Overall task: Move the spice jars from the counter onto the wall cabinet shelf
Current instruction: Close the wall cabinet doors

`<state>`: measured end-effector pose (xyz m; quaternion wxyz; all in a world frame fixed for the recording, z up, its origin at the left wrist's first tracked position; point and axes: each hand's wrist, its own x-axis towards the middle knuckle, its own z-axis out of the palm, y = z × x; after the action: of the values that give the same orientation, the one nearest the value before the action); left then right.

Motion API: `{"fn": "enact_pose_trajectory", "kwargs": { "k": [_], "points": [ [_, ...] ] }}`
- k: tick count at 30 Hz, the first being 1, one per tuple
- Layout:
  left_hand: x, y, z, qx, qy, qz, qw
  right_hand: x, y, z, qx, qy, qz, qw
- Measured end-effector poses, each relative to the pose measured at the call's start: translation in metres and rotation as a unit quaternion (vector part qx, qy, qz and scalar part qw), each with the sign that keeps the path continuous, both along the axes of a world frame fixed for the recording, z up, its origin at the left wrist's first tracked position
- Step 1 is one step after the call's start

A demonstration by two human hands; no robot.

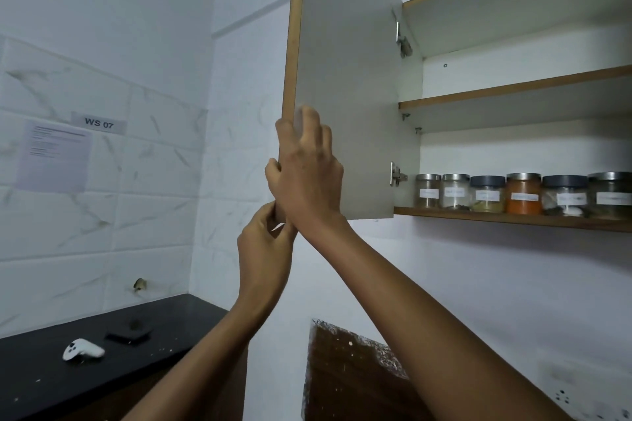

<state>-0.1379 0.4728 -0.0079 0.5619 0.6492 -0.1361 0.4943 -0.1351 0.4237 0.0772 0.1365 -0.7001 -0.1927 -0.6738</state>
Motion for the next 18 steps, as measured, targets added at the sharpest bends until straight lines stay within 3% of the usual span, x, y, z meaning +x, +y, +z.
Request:
{"fn": "enact_pose_trajectory", "kwargs": {
  "k": [7,18],
  "points": [
    [-0.019,-0.038,-0.002,0.000,-0.055,-0.021,0.998,-0.017,-0.041,-0.004,0.017,-0.053,0.023,0.998],
    [-0.017,-0.116,0.006,0.155,-0.184,0.014,0.971,-0.036,-0.142,-0.011,0.034,-0.084,0.108,0.990]
  ]
}}
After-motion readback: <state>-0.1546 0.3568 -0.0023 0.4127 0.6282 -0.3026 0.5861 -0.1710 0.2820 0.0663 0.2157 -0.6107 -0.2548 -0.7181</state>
